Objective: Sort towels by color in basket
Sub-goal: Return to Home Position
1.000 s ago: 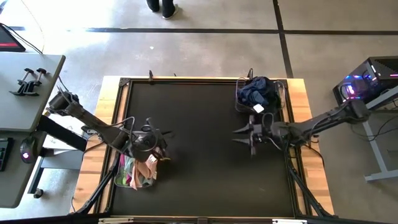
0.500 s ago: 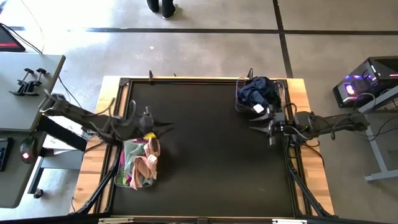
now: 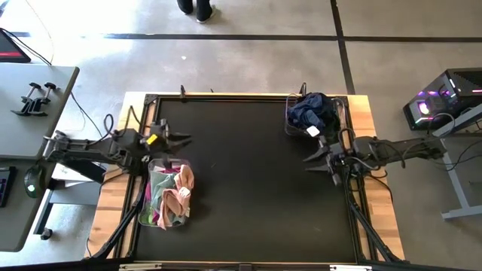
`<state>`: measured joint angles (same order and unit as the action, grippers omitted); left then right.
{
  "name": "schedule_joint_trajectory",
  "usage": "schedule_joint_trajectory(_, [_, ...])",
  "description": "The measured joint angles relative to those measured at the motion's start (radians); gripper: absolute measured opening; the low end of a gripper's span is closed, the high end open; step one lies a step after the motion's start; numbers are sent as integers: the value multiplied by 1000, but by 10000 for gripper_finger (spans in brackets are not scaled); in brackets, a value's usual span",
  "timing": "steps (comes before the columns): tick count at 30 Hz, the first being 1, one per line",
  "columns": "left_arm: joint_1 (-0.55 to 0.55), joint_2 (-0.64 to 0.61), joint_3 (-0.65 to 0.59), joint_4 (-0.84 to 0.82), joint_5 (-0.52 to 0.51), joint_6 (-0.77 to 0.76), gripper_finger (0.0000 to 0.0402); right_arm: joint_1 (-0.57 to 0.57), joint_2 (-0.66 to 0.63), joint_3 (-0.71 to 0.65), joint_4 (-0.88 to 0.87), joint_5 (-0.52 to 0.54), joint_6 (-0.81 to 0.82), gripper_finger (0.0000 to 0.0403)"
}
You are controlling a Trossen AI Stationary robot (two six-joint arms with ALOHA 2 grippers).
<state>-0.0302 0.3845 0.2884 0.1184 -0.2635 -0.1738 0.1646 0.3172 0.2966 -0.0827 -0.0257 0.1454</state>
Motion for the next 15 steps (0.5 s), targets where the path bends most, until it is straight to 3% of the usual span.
schedule_joint_trajectory(8, [5, -240, -96, -83, 18, 0, 78, 0, -6, -10, -45, -115, -4, 144])
schedule_joint_trajectory(15, [4, -331, -113, -127, 18, -5, 78, -15, -65, -118, 76, -97, 4, 144])
